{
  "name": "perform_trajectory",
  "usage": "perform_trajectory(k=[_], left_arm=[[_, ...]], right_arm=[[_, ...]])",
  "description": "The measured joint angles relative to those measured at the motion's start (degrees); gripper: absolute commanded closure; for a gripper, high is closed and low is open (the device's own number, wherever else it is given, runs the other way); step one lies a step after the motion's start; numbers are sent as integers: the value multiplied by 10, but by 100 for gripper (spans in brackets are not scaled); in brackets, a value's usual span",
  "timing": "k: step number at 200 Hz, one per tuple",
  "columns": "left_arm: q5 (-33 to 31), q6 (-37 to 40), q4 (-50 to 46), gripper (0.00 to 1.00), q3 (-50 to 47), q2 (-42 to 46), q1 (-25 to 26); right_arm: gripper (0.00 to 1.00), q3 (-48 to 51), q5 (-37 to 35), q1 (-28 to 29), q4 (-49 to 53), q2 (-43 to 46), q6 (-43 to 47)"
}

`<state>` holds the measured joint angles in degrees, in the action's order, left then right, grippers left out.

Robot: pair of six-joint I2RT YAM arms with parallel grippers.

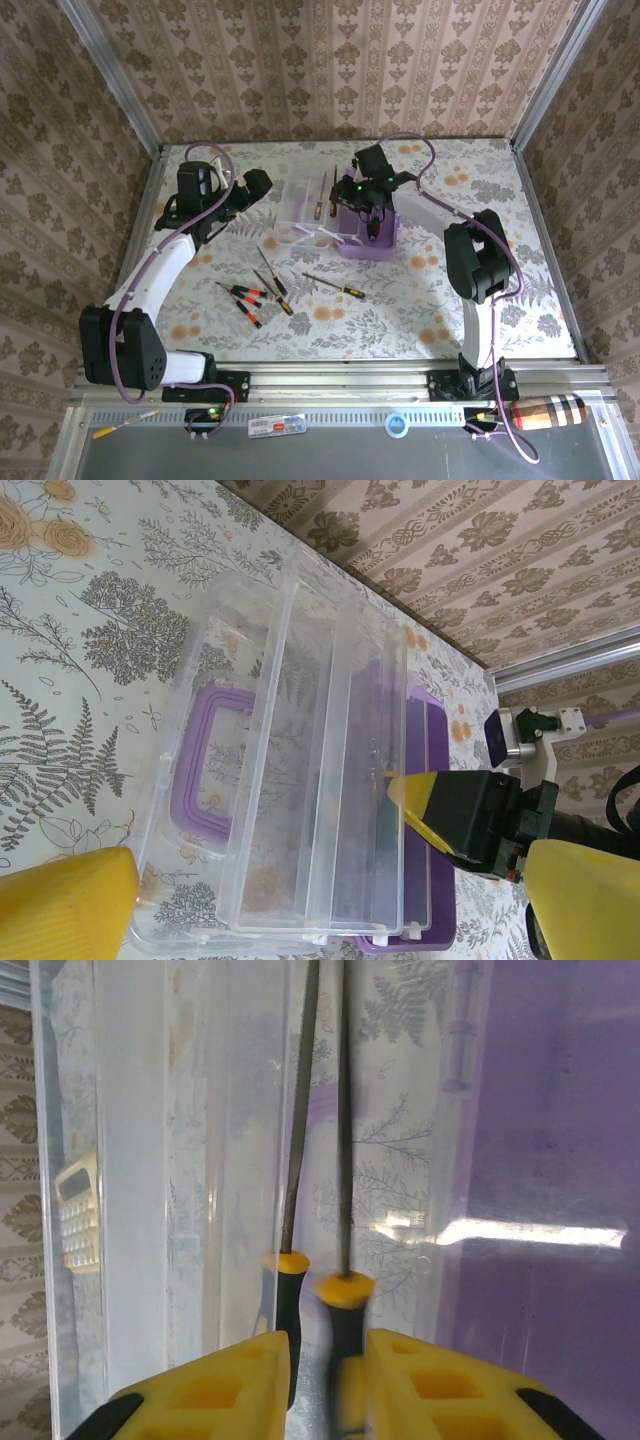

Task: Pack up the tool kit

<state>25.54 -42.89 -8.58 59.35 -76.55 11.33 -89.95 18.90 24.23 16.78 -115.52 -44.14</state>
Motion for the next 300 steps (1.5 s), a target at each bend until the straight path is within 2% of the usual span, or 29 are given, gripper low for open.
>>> perform_trajectory(k=[83, 113, 142, 179, 223, 250, 300], left_arm=[[0, 0, 0, 0, 0, 0, 0], [0, 0, 0, 0, 0, 0, 0], [2, 0, 0, 0, 0, -6, 1], [4, 0, 1, 0, 0, -17, 21], [4, 1, -1, 0, 0, -46, 68], [4, 7, -7, 0, 1, -49, 83], [-8, 15, -20, 0, 2, -49, 61]], right_arm=[[68, 11, 12, -3, 3, 10, 7], [66, 32, -5, -3, 23, 66, 27], [60, 69, -45, 7, 34, 155, 69], [55, 168, -135, 77, 49, 258, 143], [46, 296, -210, 173, 69, 316, 212], [44, 341, -222, 196, 72, 328, 231], [44, 351, -248, 233, 77, 299, 261]])
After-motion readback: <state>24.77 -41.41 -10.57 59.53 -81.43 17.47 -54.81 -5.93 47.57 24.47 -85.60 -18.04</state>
